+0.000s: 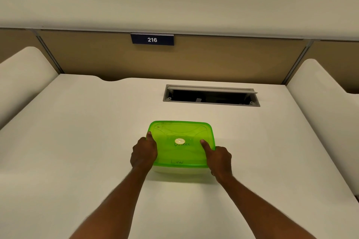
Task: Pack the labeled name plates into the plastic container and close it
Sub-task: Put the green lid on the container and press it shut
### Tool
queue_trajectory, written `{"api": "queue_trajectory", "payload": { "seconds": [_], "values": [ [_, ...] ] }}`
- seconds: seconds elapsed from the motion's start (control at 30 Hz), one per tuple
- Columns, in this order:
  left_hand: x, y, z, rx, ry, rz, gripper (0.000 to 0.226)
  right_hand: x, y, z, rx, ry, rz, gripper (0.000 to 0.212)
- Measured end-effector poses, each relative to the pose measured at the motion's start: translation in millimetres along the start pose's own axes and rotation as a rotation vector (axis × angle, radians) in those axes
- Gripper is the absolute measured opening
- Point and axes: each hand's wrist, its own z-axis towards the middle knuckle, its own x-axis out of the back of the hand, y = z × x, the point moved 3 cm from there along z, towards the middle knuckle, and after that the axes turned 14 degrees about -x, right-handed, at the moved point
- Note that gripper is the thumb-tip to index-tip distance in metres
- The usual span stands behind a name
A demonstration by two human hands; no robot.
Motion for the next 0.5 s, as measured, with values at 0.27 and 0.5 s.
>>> {"api": "queue_trajectory", "payload": {
  "seconds": [0.27, 0.5],
  "values": [
    [3.9, 1.4, 16.3, -0.101, -0.094, -0.004, 0.060, 2.1, -2.5, 9.2, -0.060, -0.093, -0.092, 0.081],
    [13.5, 18.1, 39.5, -0.287, -0.043, -0.055, 0.054, 10.4, -33.6, 52.6, 0.049, -0.074, -0.134, 0.063]
  ]
}}
